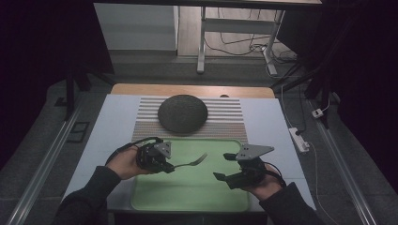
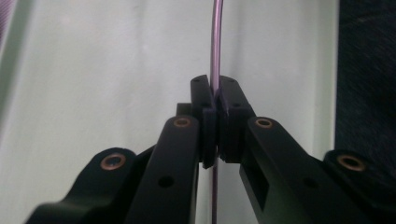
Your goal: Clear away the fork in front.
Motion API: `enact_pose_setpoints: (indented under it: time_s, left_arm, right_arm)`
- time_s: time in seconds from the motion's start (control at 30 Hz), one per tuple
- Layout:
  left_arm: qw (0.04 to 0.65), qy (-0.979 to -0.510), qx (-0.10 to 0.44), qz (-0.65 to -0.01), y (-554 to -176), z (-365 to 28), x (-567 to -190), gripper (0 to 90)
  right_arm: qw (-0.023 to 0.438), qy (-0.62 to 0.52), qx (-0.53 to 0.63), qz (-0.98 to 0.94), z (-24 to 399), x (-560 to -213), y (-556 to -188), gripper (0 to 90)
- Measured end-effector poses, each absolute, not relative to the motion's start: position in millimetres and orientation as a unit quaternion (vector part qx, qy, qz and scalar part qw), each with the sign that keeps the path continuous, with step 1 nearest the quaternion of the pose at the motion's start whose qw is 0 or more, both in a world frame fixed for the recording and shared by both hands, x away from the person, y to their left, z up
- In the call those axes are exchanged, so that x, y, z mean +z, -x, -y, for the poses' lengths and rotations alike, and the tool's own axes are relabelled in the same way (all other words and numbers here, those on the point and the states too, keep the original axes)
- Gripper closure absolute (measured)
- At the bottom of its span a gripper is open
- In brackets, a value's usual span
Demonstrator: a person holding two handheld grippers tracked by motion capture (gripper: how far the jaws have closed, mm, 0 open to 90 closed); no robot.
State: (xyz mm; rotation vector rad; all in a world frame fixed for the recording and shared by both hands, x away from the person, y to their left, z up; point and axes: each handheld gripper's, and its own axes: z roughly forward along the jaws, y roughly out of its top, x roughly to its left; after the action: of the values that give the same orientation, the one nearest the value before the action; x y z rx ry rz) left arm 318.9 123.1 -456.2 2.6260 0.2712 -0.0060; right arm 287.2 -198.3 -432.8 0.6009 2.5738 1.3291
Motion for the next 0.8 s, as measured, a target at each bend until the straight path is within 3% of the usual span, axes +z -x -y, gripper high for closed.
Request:
enact_pose_setpoints:
  time_s: [0.2,0.4,0.8]
  left_arm:
    - [0.236,-0.957,0.001,-0.17,-318.9,-127.9,-460.5,85.9]
    - [0.238,-0.94,0.0,-0.245,-315.6,-134.4,-461.0,85.9]
    - [0.214,-0.897,0.006,-0.387,-297.1,-144.1,-473.2,85.8]
  right_arm:
    - [0.117,-0.238,0.428,-0.864,207.3,-439.3,-279.0,11.3]
    - [0.13,-0.259,0.41,-0.865,215.8,-445.9,-270.8,5.1]
    - [0.127,-0.29,0.398,-0.861,235.1,-452.1,-262.5,2.4]
